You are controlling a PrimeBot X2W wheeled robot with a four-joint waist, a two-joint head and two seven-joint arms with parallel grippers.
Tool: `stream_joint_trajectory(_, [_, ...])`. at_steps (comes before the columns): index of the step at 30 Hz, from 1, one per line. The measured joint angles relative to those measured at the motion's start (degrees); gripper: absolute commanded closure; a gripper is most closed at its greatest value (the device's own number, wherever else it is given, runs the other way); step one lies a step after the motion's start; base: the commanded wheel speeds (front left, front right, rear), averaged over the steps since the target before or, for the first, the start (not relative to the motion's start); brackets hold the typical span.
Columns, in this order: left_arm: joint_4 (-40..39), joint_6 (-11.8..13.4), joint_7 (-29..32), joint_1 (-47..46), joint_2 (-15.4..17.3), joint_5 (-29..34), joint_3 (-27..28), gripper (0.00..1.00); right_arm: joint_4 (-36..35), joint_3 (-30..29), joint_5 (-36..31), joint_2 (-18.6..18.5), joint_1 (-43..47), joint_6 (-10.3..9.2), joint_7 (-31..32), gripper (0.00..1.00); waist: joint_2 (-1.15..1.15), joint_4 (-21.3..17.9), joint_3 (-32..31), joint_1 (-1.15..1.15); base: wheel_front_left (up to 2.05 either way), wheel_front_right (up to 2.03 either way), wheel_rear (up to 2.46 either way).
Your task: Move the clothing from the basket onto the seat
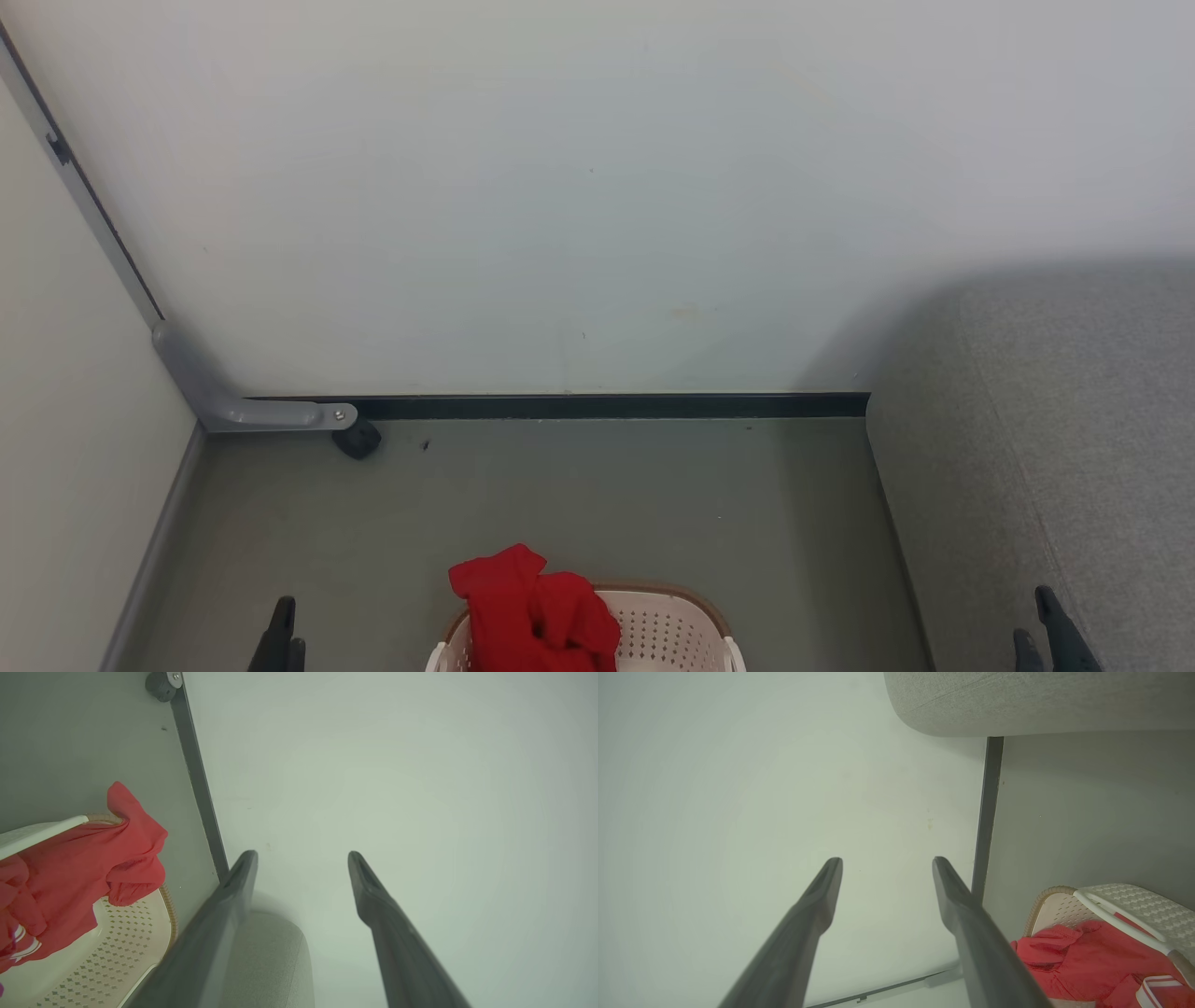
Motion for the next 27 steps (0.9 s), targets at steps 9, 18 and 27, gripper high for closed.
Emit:
stream_joint_trajectory(9, [-1.0,0.0,-1.5,-0.1,-0.2,1.0,-0.6,0.0,-1.2,0.3,0.0,0.0,-0.1,0.0,-0.5,0.0,0.0,-0.1,0.0,0.0,0.0,0.0,0.0])
stream_joint_trajectory(18, [-2.2,0.0,-3.3,-0.3,-0.2,5.0,-1.2,0.0,-2.9,2.0,-3.7,-0.6,-0.2,0.0,-1.9,0.0,0.0,-0.2,0.0,0.0,0.0,0.0,0.0])
stream_joint_trajectory(27, [-2.7,0.0,-5.2,-1.2,0.7,12.4,-2.7,0.0,-4.4,4.4,-9.8,-3.0,-0.5,0.01,-4.1,0.0,0.0,-0.3,0.1,0.0,0.0,0.0,0.0])
